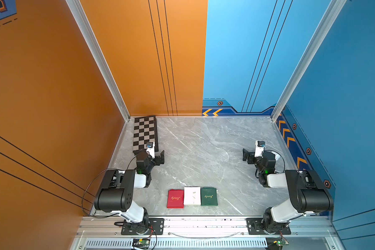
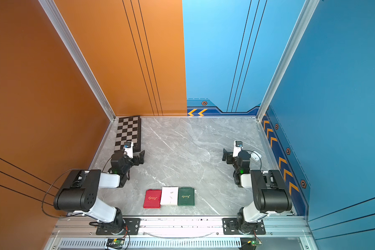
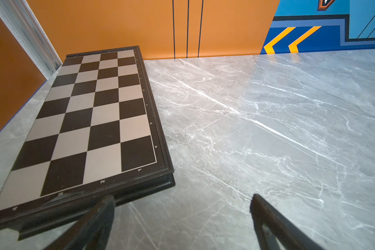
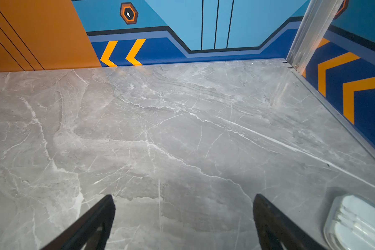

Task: Take the necklace out of the lift-off lid jewelry box
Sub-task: Move the jewelry box to the center of the board.

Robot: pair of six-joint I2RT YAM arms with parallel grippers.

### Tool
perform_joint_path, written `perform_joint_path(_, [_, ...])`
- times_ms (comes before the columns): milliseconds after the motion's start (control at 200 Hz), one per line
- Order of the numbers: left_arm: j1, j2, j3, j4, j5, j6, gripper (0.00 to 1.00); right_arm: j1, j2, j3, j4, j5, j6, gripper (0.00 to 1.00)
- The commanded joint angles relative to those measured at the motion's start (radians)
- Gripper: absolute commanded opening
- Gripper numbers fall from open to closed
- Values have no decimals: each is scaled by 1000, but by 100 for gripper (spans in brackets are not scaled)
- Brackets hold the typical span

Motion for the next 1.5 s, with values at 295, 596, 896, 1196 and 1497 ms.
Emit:
perform_joint_path(295, [4,-4,11,-8,-4,10,98,-6,-4,1,11,-2,1,100])
perform_joint_path(596, [11,-70,47,-119,-36,-9,98,30,-53,55,-134,170,13,100])
perform_joint_path(896, [-111,-438,374,-810,-307,-201,98,174,-399,363,-815,385,39,100])
perform_joint_path(1196, [-459,-532,508,-972,-480,-203,98,403,-495,609,-1430,412,357,100])
perform_joint_path(1497, [-498,-493,571,-1071,-356,-259,98,811,-404,558,-1595,483,682,100])
